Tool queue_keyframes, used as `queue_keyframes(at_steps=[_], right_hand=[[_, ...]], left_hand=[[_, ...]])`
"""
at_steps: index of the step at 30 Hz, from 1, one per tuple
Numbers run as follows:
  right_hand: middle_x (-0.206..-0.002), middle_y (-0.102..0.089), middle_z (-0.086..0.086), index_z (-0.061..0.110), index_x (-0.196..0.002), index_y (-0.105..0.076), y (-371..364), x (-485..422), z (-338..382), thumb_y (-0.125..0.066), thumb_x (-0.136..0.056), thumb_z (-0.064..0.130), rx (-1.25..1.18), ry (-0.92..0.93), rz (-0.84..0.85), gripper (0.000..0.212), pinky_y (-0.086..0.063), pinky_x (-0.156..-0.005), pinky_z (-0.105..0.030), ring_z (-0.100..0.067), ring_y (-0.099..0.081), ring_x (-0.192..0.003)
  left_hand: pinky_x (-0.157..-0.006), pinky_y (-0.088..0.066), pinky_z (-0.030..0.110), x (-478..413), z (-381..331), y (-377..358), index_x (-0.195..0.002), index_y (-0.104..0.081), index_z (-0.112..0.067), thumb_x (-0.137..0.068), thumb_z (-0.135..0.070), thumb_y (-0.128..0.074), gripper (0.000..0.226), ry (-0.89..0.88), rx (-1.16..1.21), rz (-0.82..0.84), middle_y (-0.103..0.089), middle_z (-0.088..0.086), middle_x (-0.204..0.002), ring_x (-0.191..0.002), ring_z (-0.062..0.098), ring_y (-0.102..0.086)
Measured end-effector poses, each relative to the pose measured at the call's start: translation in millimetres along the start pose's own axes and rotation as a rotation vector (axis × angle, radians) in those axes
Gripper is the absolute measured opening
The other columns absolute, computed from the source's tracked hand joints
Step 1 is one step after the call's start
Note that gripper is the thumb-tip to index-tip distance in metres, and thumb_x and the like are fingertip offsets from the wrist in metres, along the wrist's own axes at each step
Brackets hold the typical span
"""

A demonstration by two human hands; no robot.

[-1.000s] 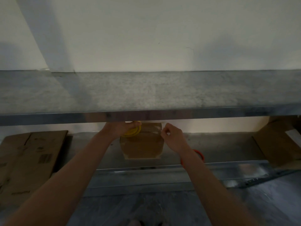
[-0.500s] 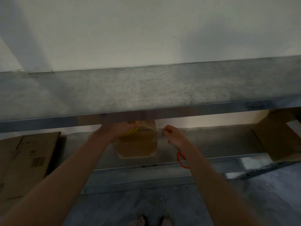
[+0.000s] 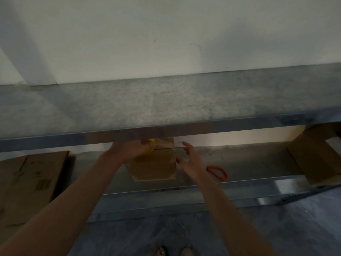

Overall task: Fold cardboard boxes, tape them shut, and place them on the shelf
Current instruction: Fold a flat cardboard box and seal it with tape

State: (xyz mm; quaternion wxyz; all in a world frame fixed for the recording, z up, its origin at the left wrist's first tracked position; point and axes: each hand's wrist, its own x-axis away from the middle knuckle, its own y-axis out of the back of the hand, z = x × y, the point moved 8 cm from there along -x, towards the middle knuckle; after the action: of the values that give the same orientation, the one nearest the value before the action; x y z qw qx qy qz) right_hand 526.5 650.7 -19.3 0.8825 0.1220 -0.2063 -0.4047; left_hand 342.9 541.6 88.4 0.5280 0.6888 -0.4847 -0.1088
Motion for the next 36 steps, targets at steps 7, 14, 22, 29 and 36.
queue_keyframes(at_steps=[7, 14, 22, 29, 36], right_hand=[[-0.162, -0.014, 0.007, 0.041, -0.153, -0.011, 5, 3, 29, -0.085, -0.074, 0.029, 0.066, 0.186, 0.240, 0.108, -0.026, -0.116, -0.036, -0.015, -0.018, -0.147], [-0.161, 0.020, 0.017, 0.035, -0.155, 0.010, -32, 3, 46, -0.076, -0.078, 0.052, 0.259, 0.226, 0.374, 0.117, -0.018, -0.116, -0.029, -0.010, -0.003, -0.149], [-0.160, -0.001, 0.016, 0.032, -0.157, -0.009, -36, -9, 52, -0.081, -0.072, 0.049, 0.277, 0.251, 0.340, 0.113, -0.031, -0.116, -0.038, -0.018, -0.019, -0.145], [-0.161, 0.002, 0.016, 0.030, -0.157, -0.006, -43, -11, 54, -0.080, -0.075, 0.048, 0.308, 0.239, 0.381, 0.111, -0.029, -0.115, -0.037, -0.017, -0.016, -0.146], [-0.163, 0.000, 0.006, 0.026, -0.157, -0.008, -42, -13, 56, -0.080, -0.074, 0.048, 0.377, 0.200, 0.344, 0.112, -0.025, -0.119, -0.037, -0.019, -0.013, -0.149]], left_hand=[[-0.097, -0.040, 0.031, 11, -7, 5, -0.125, -0.058, -0.031, -0.073, -0.075, -0.050, 0.070, -0.054, -0.033, -0.075, -0.058, 0.003, -0.131, -0.119, 0.022, -0.052], [-0.102, -0.040, 0.029, 20, -7, 15, -0.129, -0.056, -0.025, -0.075, -0.057, -0.070, 0.064, -0.164, 0.059, -0.188, -0.058, 0.000, -0.130, -0.120, 0.017, -0.053], [-0.066, -0.044, 0.001, 34, 35, 37, -0.097, -0.059, -0.043, -0.062, -0.037, -0.084, 0.043, -0.133, 0.357, -0.114, -0.060, -0.045, -0.083, -0.083, -0.020, -0.058], [-0.080, -0.043, 0.006, 28, 70, 49, -0.099, -0.057, -0.048, -0.063, -0.053, -0.082, 0.044, -0.122, 0.296, -0.133, -0.061, -0.024, -0.104, -0.092, -0.011, -0.059], [-0.097, -0.036, 0.023, 28, 93, 51, -0.124, -0.055, -0.043, -0.060, -0.089, -0.052, 0.079, -0.144, -0.015, -0.102, -0.055, -0.017, -0.125, -0.115, 0.005, -0.050]])
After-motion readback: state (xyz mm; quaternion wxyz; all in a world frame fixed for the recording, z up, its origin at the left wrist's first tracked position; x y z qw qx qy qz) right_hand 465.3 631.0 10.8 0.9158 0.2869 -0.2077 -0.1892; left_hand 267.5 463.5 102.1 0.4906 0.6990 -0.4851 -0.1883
